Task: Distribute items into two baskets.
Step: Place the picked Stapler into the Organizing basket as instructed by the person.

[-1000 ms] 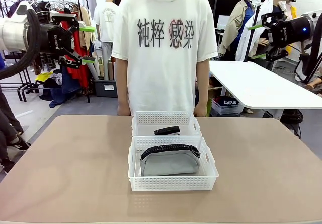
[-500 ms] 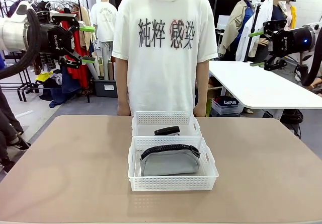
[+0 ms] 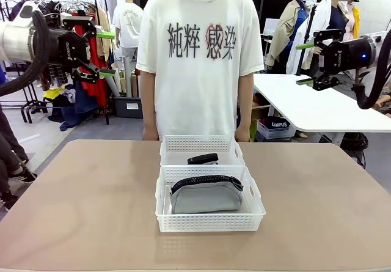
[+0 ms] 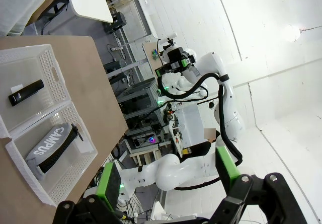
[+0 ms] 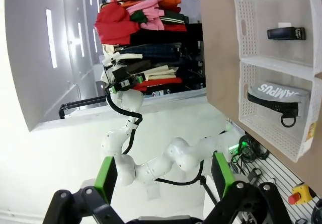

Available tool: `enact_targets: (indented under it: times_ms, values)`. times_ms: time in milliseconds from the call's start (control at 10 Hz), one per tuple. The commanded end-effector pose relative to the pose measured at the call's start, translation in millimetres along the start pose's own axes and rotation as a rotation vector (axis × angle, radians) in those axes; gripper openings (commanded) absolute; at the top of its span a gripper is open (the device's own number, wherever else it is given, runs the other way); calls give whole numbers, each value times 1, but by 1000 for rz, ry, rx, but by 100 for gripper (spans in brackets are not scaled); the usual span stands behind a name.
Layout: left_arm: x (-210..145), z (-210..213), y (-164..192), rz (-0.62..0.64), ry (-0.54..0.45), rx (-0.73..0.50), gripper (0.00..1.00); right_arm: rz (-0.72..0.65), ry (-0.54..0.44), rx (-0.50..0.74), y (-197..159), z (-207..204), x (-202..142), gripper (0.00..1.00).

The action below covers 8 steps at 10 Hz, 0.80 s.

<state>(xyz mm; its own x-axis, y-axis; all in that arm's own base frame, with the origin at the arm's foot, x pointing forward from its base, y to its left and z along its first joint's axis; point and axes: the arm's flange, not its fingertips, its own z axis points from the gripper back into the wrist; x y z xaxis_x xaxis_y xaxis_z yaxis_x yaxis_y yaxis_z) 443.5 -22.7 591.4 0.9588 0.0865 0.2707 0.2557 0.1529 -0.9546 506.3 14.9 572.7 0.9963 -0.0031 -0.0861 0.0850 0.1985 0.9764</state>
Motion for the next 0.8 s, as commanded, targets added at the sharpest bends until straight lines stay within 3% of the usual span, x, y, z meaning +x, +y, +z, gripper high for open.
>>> enact_targets:
  times_ms: [0,700]
  values:
    - [-1,1,-2,-2,0,-14,100,53,-46,65,-2,-12,-3,100]
    - [-1,1,-2,-2,0,-14,100,10,-20,58,-3,-11,3,100]
